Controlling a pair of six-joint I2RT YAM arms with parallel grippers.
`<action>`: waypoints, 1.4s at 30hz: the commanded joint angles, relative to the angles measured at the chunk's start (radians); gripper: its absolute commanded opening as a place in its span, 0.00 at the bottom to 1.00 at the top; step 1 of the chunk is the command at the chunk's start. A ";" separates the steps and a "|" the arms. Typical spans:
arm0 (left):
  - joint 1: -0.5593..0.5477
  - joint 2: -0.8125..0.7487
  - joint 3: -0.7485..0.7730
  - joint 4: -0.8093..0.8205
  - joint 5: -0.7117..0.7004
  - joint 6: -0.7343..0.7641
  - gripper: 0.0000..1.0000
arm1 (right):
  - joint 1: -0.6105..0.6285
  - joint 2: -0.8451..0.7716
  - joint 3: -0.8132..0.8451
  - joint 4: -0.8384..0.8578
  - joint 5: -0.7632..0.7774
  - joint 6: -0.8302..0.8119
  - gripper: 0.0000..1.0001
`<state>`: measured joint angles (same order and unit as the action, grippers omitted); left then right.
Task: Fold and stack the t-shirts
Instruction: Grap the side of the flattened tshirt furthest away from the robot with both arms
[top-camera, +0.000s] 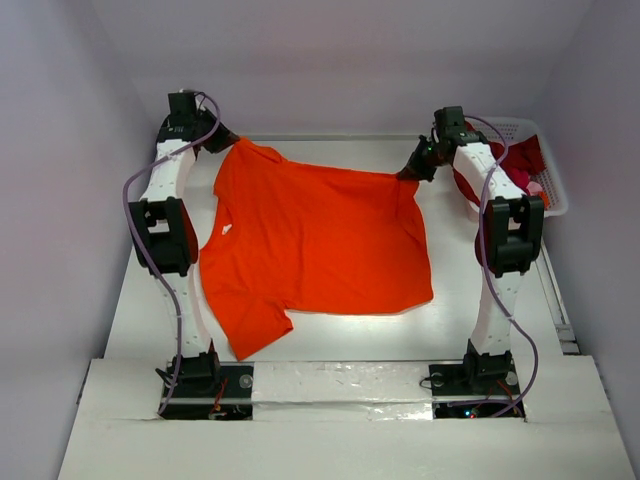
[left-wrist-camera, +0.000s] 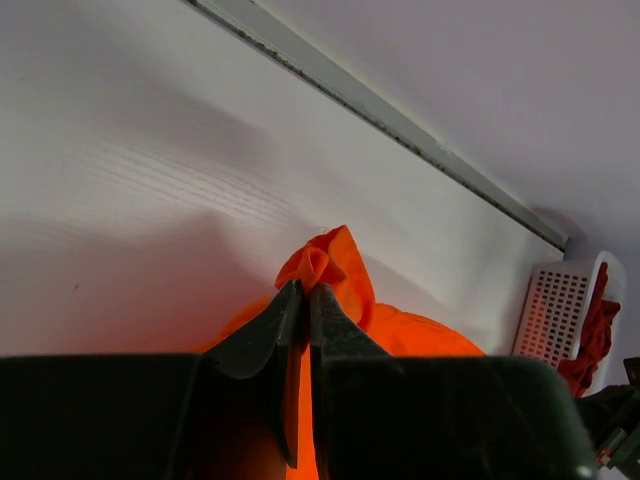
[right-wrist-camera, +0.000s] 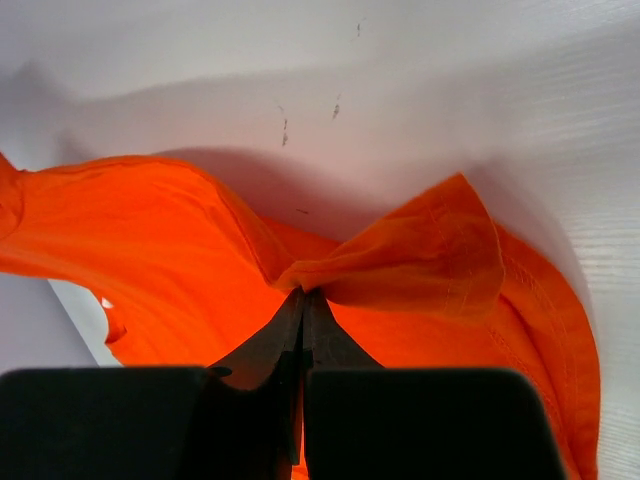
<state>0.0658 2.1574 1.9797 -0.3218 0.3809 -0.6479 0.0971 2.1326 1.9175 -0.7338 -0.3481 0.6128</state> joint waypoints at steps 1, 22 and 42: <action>0.009 -0.057 0.045 -0.062 -0.042 0.001 0.00 | -0.008 -0.017 0.008 0.005 -0.029 -0.008 0.00; 0.009 -0.088 0.016 -0.062 -0.042 0.005 0.00 | -0.039 0.053 0.053 -0.027 0.060 -0.047 1.00; 0.009 -0.103 -0.012 -0.057 -0.030 0.004 0.00 | -0.039 0.250 0.314 -0.133 0.120 0.031 1.00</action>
<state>0.0677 2.1399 1.9694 -0.3943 0.3405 -0.6476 0.0582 2.3756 2.1876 -0.8558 -0.2050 0.6098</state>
